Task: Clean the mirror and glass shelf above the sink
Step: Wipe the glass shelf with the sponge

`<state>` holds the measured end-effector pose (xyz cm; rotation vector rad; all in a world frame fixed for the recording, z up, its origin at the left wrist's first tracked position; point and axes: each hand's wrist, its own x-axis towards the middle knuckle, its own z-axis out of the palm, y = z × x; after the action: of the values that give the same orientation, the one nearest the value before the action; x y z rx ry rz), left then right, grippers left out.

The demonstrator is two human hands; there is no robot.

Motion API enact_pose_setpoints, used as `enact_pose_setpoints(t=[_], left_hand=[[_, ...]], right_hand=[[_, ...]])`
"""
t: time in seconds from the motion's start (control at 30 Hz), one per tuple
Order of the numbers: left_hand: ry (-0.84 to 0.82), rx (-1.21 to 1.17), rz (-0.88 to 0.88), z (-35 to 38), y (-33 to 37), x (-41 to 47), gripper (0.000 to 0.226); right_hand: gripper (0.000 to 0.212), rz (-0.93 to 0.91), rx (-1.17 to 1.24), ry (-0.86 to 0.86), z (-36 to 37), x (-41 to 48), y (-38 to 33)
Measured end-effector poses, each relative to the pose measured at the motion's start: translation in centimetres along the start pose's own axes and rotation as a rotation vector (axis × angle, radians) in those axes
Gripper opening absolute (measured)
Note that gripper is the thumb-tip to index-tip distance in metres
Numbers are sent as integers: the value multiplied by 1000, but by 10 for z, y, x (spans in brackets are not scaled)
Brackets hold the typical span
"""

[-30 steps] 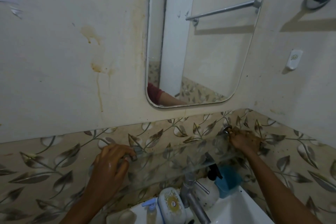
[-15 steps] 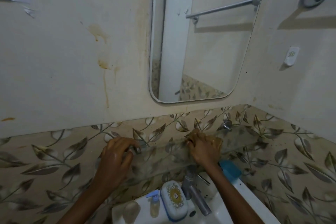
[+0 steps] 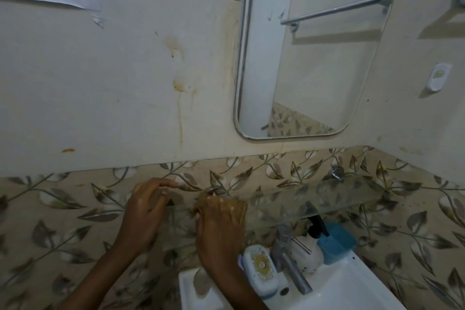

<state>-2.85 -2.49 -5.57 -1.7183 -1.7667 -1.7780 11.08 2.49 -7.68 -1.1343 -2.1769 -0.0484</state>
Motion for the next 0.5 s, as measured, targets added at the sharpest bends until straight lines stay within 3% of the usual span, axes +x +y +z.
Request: enact_pose_setpoints(t=[0.17, 0.3, 0.47, 0.5], left_hand=[[26, 13, -96, -19, -12, -8, 28], [81, 8, -76, -32, -3, -7, 25], [153, 23, -31, -44, 24, -6, 27], [155, 14, -28, -47, 28, -5, 27]], right_hand=[[37, -50, 72, -56, 8, -11, -45], [31, -127, 198, -119, 9, -18, -73], [26, -73, 482, -175, -5, -20, -95], [29, -3, 674, -272, -13, -14, -96]])
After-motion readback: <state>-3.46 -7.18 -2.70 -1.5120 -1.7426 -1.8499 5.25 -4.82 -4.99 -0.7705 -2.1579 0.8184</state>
